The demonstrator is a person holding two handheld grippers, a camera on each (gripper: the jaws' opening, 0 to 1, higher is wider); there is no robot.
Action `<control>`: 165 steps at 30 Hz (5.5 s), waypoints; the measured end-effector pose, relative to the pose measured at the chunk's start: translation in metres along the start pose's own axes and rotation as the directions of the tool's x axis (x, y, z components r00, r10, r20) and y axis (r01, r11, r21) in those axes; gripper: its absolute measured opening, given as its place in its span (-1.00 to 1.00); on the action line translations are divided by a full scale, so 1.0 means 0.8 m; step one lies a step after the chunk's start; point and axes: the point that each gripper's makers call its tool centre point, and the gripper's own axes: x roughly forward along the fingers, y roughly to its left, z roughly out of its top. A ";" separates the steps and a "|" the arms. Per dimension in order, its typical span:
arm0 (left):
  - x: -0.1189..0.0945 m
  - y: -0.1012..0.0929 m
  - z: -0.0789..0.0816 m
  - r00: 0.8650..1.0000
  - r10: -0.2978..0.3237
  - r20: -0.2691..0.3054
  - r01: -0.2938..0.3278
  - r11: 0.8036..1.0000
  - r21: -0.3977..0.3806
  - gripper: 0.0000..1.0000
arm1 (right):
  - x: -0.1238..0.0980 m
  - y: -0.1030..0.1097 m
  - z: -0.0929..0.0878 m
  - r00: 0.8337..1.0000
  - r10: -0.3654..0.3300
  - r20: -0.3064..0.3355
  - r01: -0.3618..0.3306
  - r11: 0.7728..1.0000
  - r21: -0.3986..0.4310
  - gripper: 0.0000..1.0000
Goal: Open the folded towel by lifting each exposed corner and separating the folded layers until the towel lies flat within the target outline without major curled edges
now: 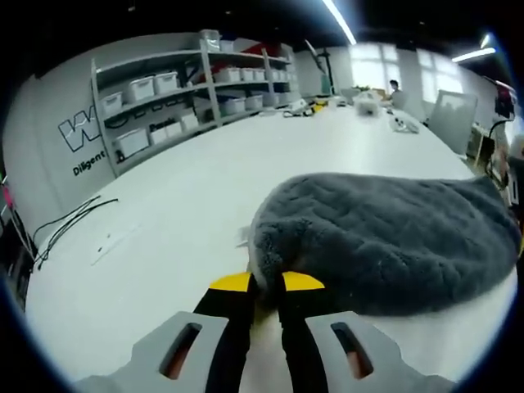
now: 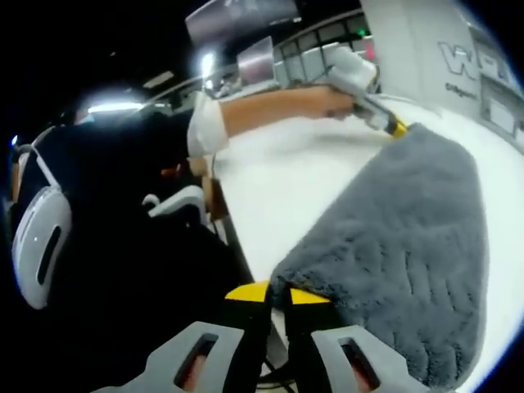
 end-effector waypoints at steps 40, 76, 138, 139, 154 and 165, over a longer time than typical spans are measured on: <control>0.036 -0.001 0.027 1.000 -0.011 0.017 0.012 1.000 -0.018 -0.78 | 0.018 0.008 0.015 1.000 0.004 -0.026 -0.005 0.999 -0.044 -0.95; -0.055 0.017 0.066 0.957 0.172 0.235 -0.168 0.985 -0.040 -0.92 | -0.104 -0.040 0.041 0.958 -0.154 0.240 0.200 0.963 -0.183 -1.00; -0.010 -0.022 0.061 0.990 0.104 0.099 -0.116 0.985 0.125 -0.98 | -0.102 -0.096 0.003 0.926 -0.362 0.105 0.356 0.932 0.071 -1.00; -0.014 -0.026 0.060 0.991 0.097 0.097 -0.108 0.987 0.115 -0.98 | -0.104 -0.099 0.005 0.922 -0.370 0.114 0.362 0.928 0.084 -1.00; -0.051 -0.085 0.041 0.992 -0.054 0.113 0.052 0.998 0.018 -0.82 | -0.104 -0.109 0.027 0.896 -0.397 0.198 0.390 0.918 0.075 -0.88; -0.043 -0.115 0.018 0.991 -0.108 0.082 0.109 0.994 -0.003 -0.82 | -0.085 -0.128 0.010 0.898 -0.418 0.136 0.409 0.908 0.086 -0.91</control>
